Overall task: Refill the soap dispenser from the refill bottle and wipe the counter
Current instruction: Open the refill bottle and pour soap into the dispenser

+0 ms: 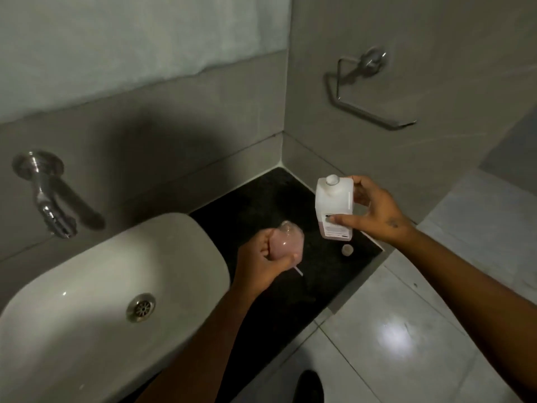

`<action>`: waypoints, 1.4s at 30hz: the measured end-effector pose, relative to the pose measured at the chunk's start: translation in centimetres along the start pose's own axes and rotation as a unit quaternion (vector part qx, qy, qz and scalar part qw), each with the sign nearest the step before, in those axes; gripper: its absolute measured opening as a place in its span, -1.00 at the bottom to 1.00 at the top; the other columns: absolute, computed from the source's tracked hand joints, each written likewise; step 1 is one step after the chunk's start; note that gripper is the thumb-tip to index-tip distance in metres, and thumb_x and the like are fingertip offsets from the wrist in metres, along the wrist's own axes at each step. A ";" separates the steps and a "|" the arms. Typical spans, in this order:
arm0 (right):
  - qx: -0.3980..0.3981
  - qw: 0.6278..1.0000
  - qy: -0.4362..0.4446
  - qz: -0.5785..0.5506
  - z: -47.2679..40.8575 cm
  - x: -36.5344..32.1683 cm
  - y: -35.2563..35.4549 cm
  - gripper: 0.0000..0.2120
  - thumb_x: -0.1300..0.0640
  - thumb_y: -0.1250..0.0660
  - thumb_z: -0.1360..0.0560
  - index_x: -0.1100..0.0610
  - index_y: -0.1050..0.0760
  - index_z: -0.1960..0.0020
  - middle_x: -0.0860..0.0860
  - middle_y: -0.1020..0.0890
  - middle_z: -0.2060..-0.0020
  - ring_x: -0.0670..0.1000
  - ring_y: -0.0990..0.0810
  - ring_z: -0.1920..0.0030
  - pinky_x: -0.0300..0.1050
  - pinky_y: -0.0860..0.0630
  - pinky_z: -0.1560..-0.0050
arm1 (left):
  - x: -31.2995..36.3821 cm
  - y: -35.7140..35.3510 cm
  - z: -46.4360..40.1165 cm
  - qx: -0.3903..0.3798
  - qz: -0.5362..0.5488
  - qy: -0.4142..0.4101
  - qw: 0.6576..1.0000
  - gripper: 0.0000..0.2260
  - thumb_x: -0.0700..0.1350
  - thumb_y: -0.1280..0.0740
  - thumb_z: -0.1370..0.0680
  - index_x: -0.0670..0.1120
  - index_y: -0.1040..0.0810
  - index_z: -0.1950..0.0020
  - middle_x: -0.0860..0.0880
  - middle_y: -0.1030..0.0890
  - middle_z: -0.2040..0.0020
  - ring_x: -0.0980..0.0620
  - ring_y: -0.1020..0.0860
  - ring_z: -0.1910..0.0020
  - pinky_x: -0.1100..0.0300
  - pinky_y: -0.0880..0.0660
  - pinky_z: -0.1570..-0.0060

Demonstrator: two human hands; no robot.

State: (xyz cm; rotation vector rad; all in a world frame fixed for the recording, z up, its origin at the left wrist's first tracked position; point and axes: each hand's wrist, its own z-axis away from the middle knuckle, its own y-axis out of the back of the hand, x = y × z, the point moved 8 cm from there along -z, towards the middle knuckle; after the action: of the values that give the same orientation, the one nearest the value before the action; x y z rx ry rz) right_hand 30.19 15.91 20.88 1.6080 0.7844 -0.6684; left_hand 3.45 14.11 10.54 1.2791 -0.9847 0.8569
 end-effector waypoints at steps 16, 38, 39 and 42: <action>0.064 0.945 0.143 0.288 4.8 -15.6 9.3 -0.25 -0.12 -0.55 -0.30 0.00 -0.39 -0.42 0.02 -0.54 -0.25 0.05 -0.48 -0.26 0.07 -0.52 -0.17 | 15.7 3.2 0.8 -0.043 0.073 -0.202 0.976 -0.46 0.01 -0.66 -0.24 0.06 -0.64 -0.20 0.09 -0.74 -0.07 0.12 -0.71 -0.07 -0.04 -0.69 -0.07; 0.056 0.865 0.225 0.446 5.9 -17.7 8.7 -0.21 -0.08 -0.55 -0.23 -0.12 -0.33 -0.40 -0.01 -0.53 -0.14 0.08 -0.51 -0.13 -0.08 -0.43 0.02 | 16.6 2.8 3.7 -0.021 0.046 -0.209 0.977 -0.53 -0.06 -0.66 -0.28 0.25 -0.59 -0.08 0.14 -0.72 -0.05 0.15 -0.70 -0.06 0.09 -0.69 -0.03; 0.058 0.864 0.228 0.444 5.9 -17.7 8.6 -0.21 -0.07 -0.55 -0.22 -0.13 -0.32 -0.39 -0.01 -0.54 -0.13 0.08 -0.52 -0.12 -0.08 -0.44 0.02 | 16.6 2.8 3.7 -0.019 0.046 -0.209 0.977 -0.53 -0.05 -0.66 -0.28 0.24 -0.59 -0.09 0.14 -0.72 -0.05 0.15 -0.70 -0.05 0.08 -0.69 -0.03; 0.062 0.862 0.234 0.446 5.9 -17.7 8.5 -0.19 -0.06 -0.56 -0.21 -0.13 -0.31 -0.39 -0.01 -0.54 -0.12 0.08 -0.51 -0.11 -0.05 -0.47 0.02 | 16.6 2.7 3.8 -0.018 0.047 -0.208 0.977 -0.51 -0.03 -0.65 -0.27 0.16 -0.61 -0.15 0.10 -0.72 -0.06 0.15 -0.70 -0.05 0.05 -0.69 -0.03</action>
State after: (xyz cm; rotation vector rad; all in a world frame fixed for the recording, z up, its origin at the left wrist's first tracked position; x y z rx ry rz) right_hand 26.04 6.83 38.81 2.0386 0.2409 0.3655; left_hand 6.48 10.34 27.05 1.4195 -1.3940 0.6495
